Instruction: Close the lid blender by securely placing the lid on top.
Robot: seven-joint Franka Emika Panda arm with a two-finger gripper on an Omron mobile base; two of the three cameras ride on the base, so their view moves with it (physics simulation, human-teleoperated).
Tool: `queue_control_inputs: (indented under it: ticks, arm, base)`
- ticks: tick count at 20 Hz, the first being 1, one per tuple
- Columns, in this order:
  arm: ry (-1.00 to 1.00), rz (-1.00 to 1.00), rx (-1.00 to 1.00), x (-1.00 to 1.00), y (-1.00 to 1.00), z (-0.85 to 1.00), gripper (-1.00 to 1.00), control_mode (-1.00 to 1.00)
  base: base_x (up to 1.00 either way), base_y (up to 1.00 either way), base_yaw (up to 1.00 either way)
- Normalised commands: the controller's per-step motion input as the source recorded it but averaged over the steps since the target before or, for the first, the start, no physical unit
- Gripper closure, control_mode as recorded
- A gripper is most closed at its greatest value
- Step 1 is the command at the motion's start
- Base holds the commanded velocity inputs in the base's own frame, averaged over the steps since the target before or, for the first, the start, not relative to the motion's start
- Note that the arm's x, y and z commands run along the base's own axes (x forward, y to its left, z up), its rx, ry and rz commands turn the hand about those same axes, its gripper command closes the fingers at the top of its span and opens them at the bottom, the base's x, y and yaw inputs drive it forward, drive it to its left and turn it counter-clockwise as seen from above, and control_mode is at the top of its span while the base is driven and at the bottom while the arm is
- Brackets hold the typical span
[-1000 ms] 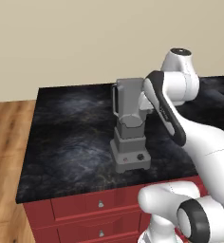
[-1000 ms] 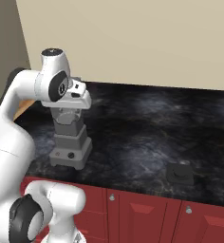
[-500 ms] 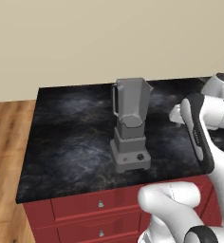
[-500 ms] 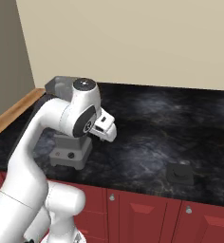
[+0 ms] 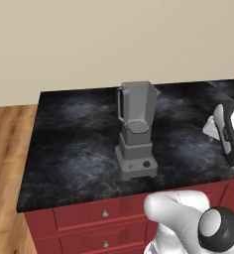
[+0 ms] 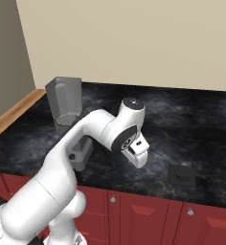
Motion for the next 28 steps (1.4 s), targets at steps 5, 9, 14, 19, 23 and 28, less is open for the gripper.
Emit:
queue_control_inputs:
  ticks: [5,9,14,19,23,28]
  arm:
    - [0.16,-0.25,0.01,0.00,-0.73,-0.47,-1.00,-1.00]
    - [0.29,-0.26,0.03,0.01,-0.93,-0.20,-1.00,-1.00]
    - [0.17,-0.25,0.03,0.19,-0.71,-0.33,-1.00,-1.00]
    - [0.08,-0.10,0.14,0.51,-0.73,-0.13,-1.00,-1.00]
    - [0.02,0.00,0.14,0.58,-0.54,-0.20,-1.00,-1.00]
    - [0.01,0.00,0.11,0.55,-0.51,-0.42,-1.00,-1.00]
  base:
    - [0.00,0.00,0.00]
    - [0.00,0.00,0.00]
    - [0.00,0.00,0.00]
    - [0.00,0.00,0.00]
    - [0.00,0.00,0.00]
    - [0.00,0.00,0.00]
